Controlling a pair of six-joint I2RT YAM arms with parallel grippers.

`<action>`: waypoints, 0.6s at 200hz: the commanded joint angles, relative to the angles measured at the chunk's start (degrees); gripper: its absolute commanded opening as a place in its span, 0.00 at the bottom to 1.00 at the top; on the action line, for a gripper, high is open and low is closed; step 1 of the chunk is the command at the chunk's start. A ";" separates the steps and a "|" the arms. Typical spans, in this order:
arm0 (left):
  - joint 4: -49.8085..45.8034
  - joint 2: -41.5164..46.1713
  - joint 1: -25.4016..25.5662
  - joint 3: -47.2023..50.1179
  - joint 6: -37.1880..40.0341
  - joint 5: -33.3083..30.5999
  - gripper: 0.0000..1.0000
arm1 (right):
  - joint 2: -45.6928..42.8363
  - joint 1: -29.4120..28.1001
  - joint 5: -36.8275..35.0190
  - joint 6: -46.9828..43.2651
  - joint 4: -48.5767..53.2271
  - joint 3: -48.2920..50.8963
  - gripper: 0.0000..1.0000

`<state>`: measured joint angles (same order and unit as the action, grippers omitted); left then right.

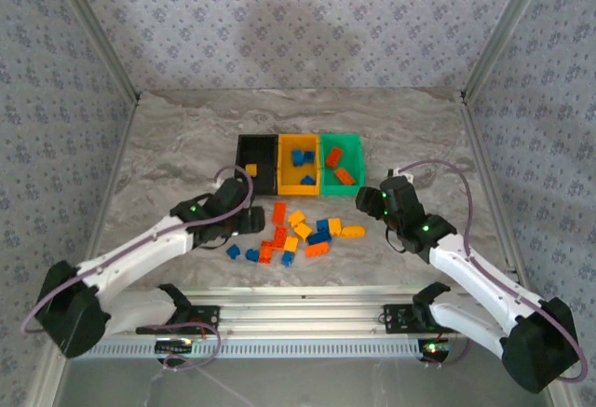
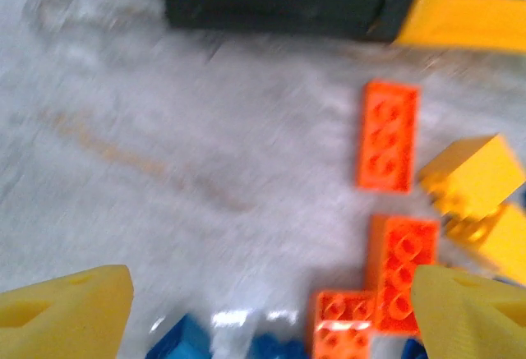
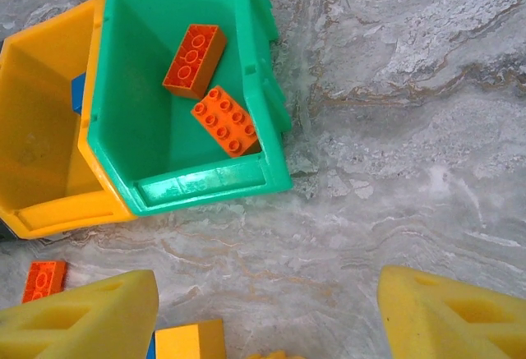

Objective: Sort the legos into containers by color

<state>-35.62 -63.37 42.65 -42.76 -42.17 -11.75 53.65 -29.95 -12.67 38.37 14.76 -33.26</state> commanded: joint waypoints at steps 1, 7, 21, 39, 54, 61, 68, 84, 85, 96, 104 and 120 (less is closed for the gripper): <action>-5.29 5.34 0.32 3.69 -4.08 1.07 0.85 | 0.84 0.34 0.20 1.15 -1.73 1.12 0.73; -5.61 6.09 0.33 4.86 -4.37 1.79 0.85 | 1.13 0.40 0.34 1.18 -2.01 1.24 0.73; -4.74 6.86 0.31 7.41 -4.57 3.56 0.85 | 1.54 0.34 0.45 1.27 -2.52 1.47 0.73; -1.30 5.81 0.31 9.63 -4.67 5.63 0.85 | 1.86 0.43 0.62 1.18 -2.63 1.46 0.73; 0.65 3.57 0.24 10.23 -4.85 6.46 0.85 | 1.72 0.44 0.63 1.18 -2.54 1.44 0.73; 1.10 2.42 0.25 10.16 -4.94 6.51 0.83 | 1.58 0.44 0.61 1.08 -2.35 1.44 0.73; 1.44 1.20 0.18 10.16 -5.07 6.30 0.81 | 1.44 0.54 0.62 1.01 -2.20 1.45 0.73; 1.86 -0.83 -0.04 10.31 -5.04 5.12 0.74 | 0.79 0.57 0.37 0.87 -1.55 1.46 0.73; 1.82 -0.90 -0.03 10.32 -4.99 5.05 0.74 | 0.77 0.54 0.37 0.90 -1.52 1.49 0.73; 1.82 -1.63 -0.35 10.55 -4.90 4.21 0.73 | 0.26 0.56 0.36 0.84 -1.33 1.70 0.73; 1.72 -1.92 -0.50 10.77 -4.87 3.55 0.72 | -0.09 0.60 0.32 0.83 -1.19 1.88 0.73; 1.56 -1.90 -0.76 11.23 -5.01 3.14 0.68 | -0.68 0.69 0.36 0.83 -0.97 2.04 0.73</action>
<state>-34.33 -65.10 42.37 -32.40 -46.63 -7.09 54.41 -29.69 -12.19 38.61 13.06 -32.01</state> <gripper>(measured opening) 0.699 0.729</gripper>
